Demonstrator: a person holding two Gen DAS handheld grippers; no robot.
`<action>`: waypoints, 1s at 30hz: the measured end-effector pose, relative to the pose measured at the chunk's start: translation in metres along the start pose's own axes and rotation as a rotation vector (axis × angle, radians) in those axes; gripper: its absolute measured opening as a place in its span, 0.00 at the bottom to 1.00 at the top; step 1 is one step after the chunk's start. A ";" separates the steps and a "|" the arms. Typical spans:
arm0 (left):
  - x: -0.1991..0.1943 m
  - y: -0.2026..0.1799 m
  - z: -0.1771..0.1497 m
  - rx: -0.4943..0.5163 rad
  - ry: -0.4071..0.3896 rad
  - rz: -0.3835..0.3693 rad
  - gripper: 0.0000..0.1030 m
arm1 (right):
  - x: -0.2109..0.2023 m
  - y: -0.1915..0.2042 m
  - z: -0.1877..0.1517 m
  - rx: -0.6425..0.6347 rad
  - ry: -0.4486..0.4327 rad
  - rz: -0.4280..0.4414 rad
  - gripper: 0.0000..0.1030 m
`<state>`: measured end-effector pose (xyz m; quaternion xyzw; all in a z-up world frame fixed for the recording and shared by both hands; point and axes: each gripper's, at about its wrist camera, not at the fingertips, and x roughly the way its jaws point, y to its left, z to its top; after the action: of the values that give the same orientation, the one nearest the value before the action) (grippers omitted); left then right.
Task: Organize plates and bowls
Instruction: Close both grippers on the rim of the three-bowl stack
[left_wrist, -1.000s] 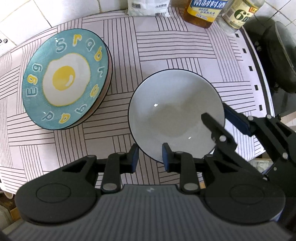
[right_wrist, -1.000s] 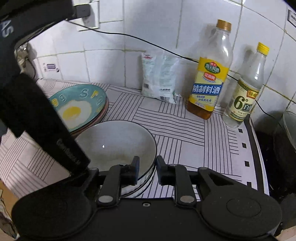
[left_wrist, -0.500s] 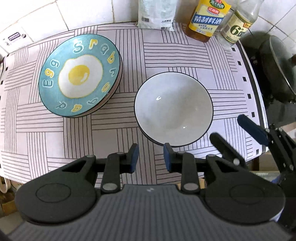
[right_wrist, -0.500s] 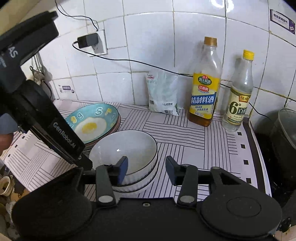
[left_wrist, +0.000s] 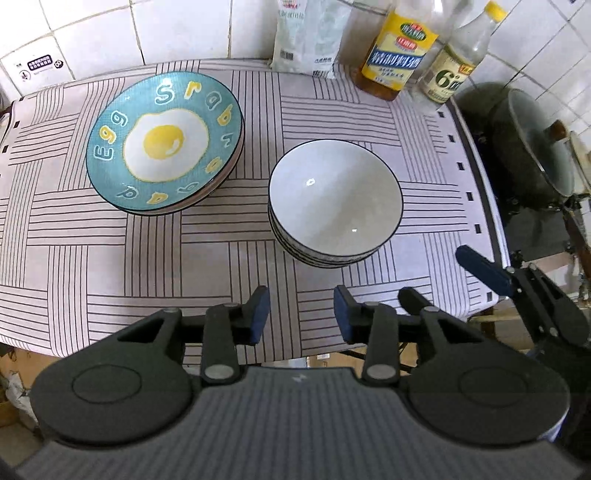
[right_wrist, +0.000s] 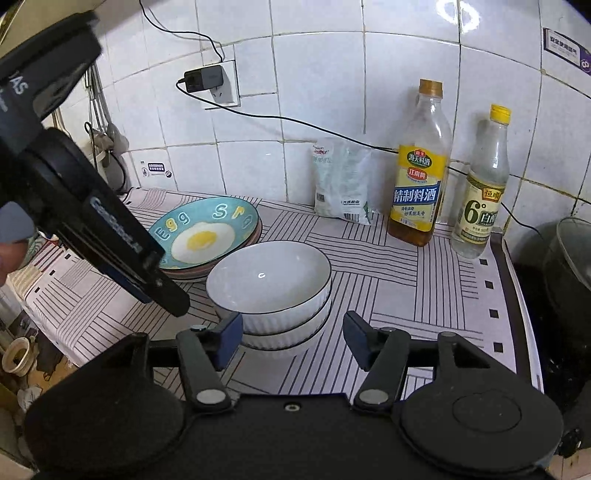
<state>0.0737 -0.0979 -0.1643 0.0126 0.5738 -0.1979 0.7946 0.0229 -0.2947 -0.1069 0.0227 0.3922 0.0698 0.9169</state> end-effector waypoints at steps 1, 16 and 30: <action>-0.005 0.003 -0.004 0.003 -0.018 0.000 0.39 | -0.002 0.001 -0.001 0.007 -0.002 0.005 0.66; 0.005 0.050 -0.019 0.084 -0.214 -0.103 0.65 | 0.013 0.038 -0.033 0.124 0.035 -0.118 0.74; 0.066 0.064 0.004 -0.075 -0.183 -0.285 0.68 | 0.066 0.049 -0.044 0.071 0.032 -0.103 0.94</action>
<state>0.1157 -0.0600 -0.2372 -0.1166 0.5021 -0.2874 0.8073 0.0310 -0.2368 -0.1798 0.0338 0.4099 0.0091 0.9115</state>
